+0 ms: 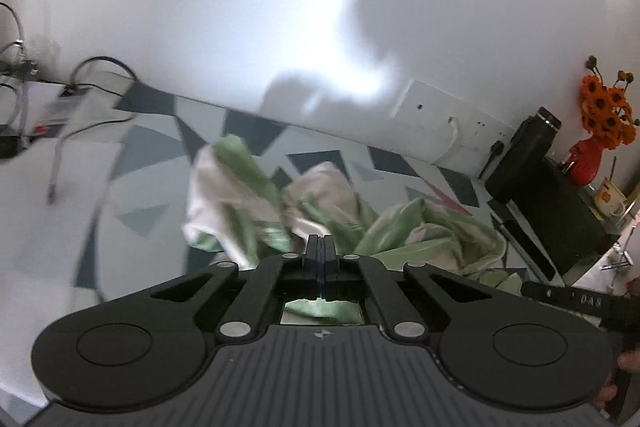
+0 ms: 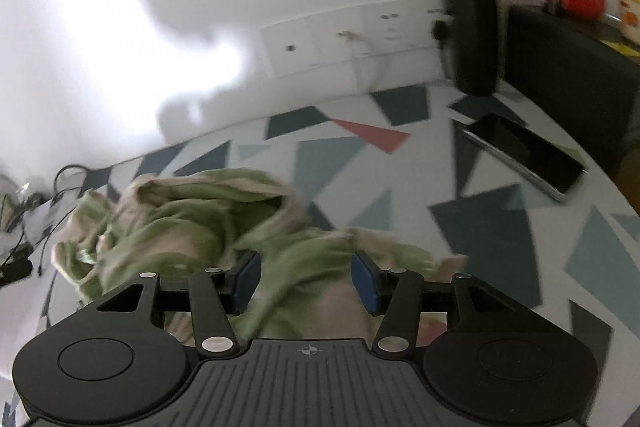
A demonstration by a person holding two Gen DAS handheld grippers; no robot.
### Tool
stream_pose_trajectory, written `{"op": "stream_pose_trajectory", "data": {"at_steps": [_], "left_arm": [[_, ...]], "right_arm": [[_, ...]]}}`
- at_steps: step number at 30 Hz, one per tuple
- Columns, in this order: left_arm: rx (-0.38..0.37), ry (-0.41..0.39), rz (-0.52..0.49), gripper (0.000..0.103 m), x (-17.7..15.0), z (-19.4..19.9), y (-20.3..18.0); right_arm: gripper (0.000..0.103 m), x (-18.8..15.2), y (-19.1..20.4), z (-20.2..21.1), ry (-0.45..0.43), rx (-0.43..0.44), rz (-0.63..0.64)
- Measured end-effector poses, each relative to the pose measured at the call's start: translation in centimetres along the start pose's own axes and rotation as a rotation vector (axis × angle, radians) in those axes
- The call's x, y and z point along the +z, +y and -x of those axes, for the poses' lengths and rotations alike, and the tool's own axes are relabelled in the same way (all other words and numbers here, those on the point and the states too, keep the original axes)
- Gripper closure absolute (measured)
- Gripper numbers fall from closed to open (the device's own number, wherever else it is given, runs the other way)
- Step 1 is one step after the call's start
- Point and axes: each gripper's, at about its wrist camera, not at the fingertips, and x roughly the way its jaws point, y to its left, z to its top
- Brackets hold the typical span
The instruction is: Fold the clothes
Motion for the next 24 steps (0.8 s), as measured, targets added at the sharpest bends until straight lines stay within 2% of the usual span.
{"op": "stream_pose_trajectory", "data": {"at_steps": [1, 5, 6, 10, 12, 14, 16, 17, 19, 22, 24], "left_arm": [[0.003, 0.016, -0.001, 0.1, -0.2, -0.1, 0.3], [0.008, 0.042, -0.066, 0.07, -1.1, -0.9, 0.1], [0.013, 0.036, -0.089, 0.07, -1.3, -1.2, -0.1], [0.012, 0.077, -0.072, 0.07, -2.2, -2.5, -0.5], [0.007, 0.091, -0.096, 0.064, -2.3, -3.2, -0.9], [0.011, 0.095, -0.143, 0.042, -2.1, -3.9, -1.6], [-0.001, 0.091, -0.181, 0.033, -2.0, -4.5, -2.3], [-0.016, 0.109, -0.195, 0.03, -1.9, -5.1, -2.6], [-0.048, 0.151, -0.218, 0.029, -1.7, -6.4, -3.3], [-0.04, 0.205, -0.233, 0.028, -1.7, -8.3, -4.3], [-0.047, 0.214, -0.201, 0.035, -1.8, -8.7, -4.2]], "right_arm": [[0.055, 0.0, 0.4, -0.3, 0.011, -0.002, 0.006], [0.054, -0.1, 1.2, -1.0, 0.031, -0.029, 0.018], [0.054, -0.1, 1.3, -1.0, 0.032, -0.035, 0.022], [0.054, -0.4, 1.3, -0.8, 0.028, -0.056, 0.028], [0.054, -0.7, 1.0, -0.6, 0.027, -0.07, 0.029], [0.053, -1.0, 0.4, -0.3, 0.031, -0.092, 0.028], [0.049, -1.2, -0.4, -0.3, 0.058, -0.103, -0.005], [0.042, -1.3, -0.9, -0.4, 0.084, -0.099, -0.036], [0.038, -1.6, -1.6, -0.9, 0.137, -0.082, -0.07], [0.036, -2.5, -1.6, -1.3, 0.149, -0.086, -0.047], [0.036, -2.8, -1.6, -1.5, 0.152, -0.08, -0.042]]}}
